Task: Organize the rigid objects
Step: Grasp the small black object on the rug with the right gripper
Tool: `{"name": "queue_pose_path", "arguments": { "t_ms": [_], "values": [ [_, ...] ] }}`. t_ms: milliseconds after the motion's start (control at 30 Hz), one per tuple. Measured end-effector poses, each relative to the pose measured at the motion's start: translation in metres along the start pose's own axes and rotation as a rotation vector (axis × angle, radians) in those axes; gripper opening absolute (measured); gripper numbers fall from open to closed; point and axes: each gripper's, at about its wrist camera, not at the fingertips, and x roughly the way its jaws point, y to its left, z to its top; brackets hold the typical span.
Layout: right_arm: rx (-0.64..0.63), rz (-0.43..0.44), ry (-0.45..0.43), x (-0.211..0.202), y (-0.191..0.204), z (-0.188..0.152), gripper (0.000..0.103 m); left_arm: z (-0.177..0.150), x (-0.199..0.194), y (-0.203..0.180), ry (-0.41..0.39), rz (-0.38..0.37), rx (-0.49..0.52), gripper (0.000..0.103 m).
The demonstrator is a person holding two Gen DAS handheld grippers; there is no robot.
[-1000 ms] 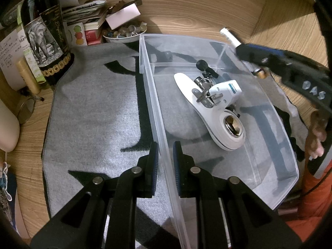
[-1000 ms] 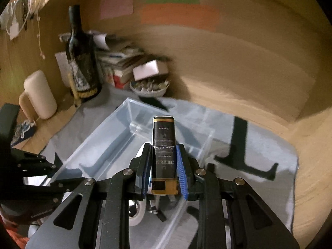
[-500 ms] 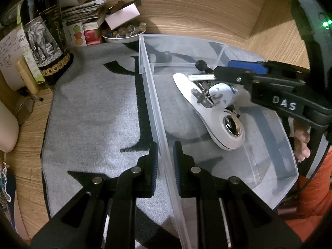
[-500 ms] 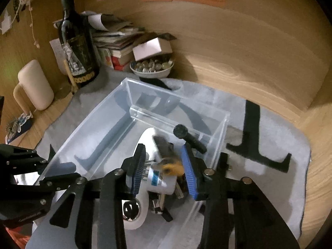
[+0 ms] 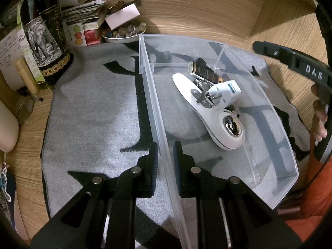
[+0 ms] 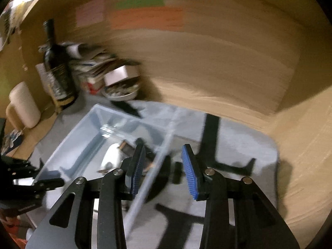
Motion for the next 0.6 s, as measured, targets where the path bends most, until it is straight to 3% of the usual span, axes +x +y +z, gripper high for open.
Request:
{"name": "queue_pose_path", "arguments": {
  "t_ms": [267, 600],
  "values": [
    [0.067, -0.036, 0.063, 0.024, -0.031, -0.008, 0.034, 0.000, 0.000, 0.000, 0.002, 0.001, -0.001, 0.015],
    [0.065, 0.033, 0.241, 0.081, -0.035, -0.040, 0.034, 0.001, 0.000, 0.001, 0.007, 0.006, 0.004, 0.015]
  ]
}}
